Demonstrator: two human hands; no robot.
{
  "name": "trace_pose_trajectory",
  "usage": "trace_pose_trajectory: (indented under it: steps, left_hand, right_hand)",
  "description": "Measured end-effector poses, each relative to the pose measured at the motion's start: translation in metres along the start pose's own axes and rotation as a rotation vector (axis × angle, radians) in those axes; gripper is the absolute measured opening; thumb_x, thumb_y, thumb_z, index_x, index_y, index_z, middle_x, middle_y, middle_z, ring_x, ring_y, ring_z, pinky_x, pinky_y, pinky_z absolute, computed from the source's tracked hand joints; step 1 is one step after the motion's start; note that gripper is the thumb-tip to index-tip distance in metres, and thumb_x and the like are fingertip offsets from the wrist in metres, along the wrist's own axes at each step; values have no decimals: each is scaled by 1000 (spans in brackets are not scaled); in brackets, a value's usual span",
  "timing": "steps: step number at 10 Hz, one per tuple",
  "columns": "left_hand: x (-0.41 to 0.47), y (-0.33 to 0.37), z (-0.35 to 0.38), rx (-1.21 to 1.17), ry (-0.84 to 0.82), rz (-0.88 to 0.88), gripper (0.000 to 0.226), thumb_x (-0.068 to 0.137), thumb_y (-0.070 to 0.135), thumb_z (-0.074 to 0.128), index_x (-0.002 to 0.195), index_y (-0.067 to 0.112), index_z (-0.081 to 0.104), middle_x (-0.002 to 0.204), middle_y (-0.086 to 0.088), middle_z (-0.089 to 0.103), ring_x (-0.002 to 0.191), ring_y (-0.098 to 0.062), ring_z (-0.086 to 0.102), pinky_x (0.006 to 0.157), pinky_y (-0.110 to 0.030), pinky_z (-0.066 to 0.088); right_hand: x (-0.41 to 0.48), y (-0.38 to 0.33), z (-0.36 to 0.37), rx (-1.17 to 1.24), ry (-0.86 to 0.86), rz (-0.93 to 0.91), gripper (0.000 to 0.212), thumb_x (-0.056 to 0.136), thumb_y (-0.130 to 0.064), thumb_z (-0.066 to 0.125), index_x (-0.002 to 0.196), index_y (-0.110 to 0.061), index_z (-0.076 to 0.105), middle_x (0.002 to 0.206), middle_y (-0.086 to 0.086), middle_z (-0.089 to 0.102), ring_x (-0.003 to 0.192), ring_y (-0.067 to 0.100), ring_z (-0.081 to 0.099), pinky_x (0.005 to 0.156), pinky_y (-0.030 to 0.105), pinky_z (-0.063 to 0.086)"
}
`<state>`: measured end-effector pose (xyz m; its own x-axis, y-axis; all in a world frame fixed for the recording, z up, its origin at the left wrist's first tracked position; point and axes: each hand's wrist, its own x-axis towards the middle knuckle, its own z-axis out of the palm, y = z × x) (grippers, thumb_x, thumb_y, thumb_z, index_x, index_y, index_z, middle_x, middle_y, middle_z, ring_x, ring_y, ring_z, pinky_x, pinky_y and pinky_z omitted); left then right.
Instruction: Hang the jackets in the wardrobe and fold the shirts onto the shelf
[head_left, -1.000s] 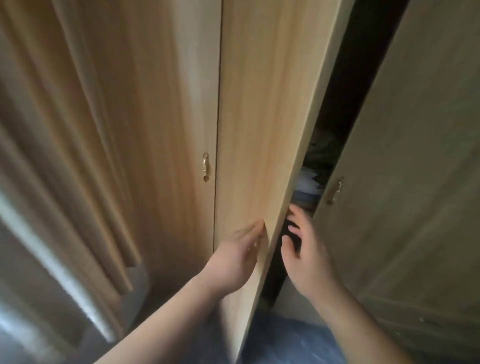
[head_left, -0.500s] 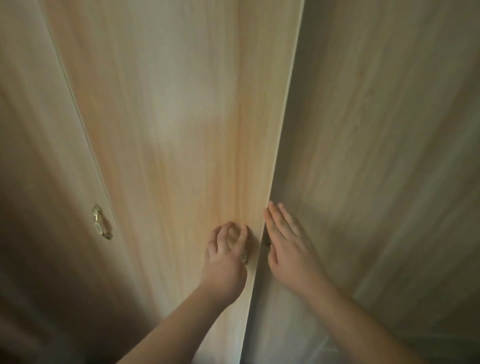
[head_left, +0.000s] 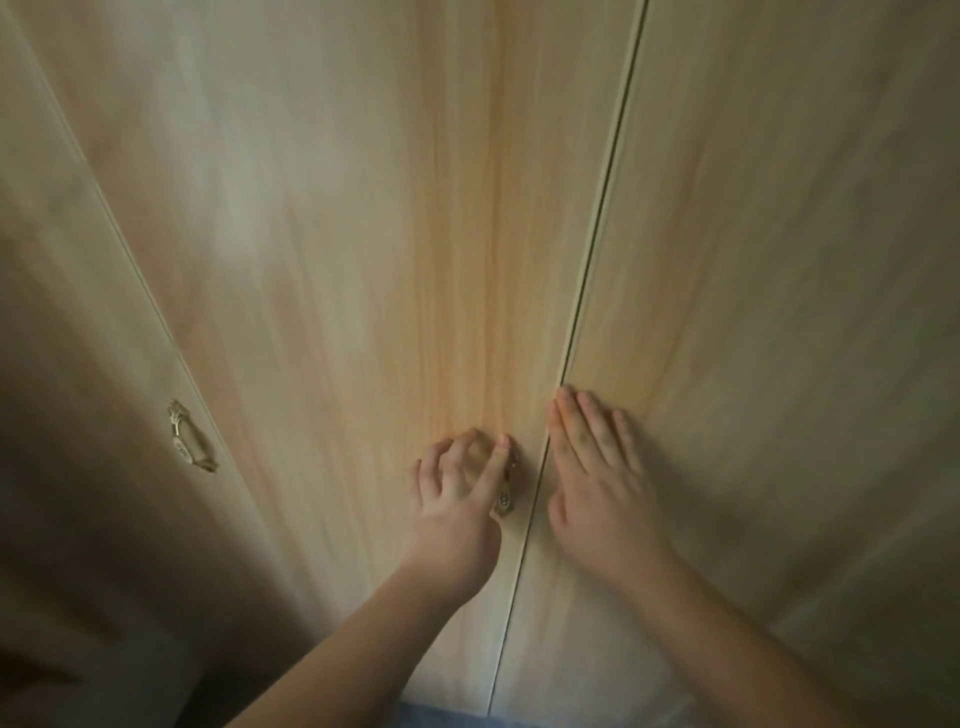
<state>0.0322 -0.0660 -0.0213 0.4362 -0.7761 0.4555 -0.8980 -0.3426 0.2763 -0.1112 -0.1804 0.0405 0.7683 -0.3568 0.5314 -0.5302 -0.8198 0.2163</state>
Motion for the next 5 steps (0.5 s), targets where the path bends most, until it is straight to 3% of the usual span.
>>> trace_pose_trajectory:
  steps: [2,3,5]
  left_hand:
    - [2,4,-6,47,-20,-11,89,66,16,35,154,34,30,151,-8,29,133,-41,27,106,-61,33]
    - [-2,11,-20,46,-102,-47,89,68,14,35,154,32,30,153,-11,30,134,-43,25,109,-60,33]
    - [-12,26,-76,-10,-345,-39,90,85,17,50,156,41,0,164,-1,-1,150,-30,-3,120,-50,14]
  right_hand:
    - [1,-3,14,-4,68,9,82,84,-24,45,158,-7,12,167,7,3,153,27,6,122,52,13]
    - [0,-7,10,-11,23,37,88,82,-22,52,158,-8,11,167,6,2,154,26,4,122,51,14]
    - [-8,-24,-39,76,-150,141,76,87,-28,49,156,-10,23,166,3,11,153,21,5,123,43,14]
